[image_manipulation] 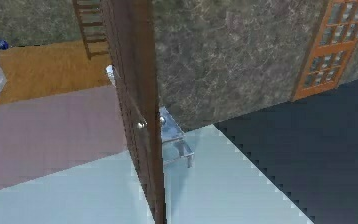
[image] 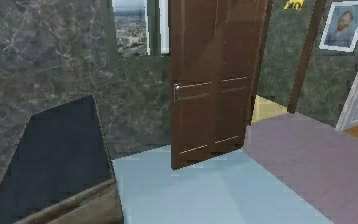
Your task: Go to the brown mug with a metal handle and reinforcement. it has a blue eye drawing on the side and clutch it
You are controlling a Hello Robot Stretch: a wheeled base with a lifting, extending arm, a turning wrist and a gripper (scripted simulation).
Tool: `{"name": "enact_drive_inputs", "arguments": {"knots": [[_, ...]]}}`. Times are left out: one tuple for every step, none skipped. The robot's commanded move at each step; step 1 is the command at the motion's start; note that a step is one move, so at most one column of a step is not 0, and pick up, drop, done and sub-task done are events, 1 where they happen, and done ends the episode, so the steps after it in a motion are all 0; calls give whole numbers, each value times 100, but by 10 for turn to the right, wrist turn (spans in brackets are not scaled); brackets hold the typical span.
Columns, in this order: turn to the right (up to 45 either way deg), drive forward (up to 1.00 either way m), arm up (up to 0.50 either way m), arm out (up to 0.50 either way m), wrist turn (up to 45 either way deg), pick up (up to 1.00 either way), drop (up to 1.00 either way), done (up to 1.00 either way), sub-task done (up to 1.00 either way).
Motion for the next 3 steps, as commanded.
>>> {"name": "enact_drive_inputs", "arguments": {"knots": [[180,0,0,0,0,0,0,0,0],[0,40,0,0,0,0,0,0,0],[150,0,0,0,0,0,0,0,0]]}}
